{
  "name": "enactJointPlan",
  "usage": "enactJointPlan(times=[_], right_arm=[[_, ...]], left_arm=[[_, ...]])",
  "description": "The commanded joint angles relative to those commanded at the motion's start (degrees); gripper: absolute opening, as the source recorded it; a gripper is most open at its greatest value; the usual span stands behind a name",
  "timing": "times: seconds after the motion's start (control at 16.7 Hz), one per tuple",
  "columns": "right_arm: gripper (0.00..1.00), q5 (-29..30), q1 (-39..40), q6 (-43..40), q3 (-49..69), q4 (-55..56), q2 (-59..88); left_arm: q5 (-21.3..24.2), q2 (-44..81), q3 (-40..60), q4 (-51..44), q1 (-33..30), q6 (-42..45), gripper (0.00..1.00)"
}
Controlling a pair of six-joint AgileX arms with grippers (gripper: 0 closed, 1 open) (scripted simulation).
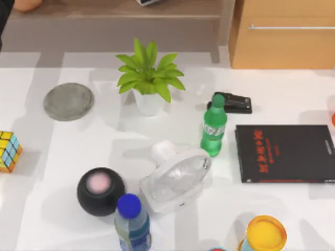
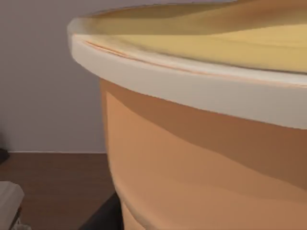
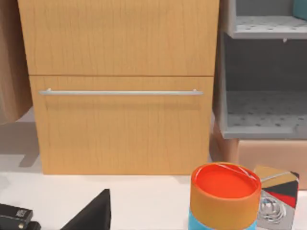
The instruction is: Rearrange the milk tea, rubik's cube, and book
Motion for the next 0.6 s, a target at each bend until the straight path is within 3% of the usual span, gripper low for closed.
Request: enactJointPlan(times=[0.36,0.6], right_arm=[[1.0,0.0,0.0,0.0,0.0,0.0,0.0],[1.0,0.0,0.0,0.0,0.0,0.0,0.0]], left_arm=[[0.1,-11.6,-15.3,2.7,0.3,0.1,0.0],[0.1,-14.2,-18.1,3.6,0.3,0.1,0.0]])
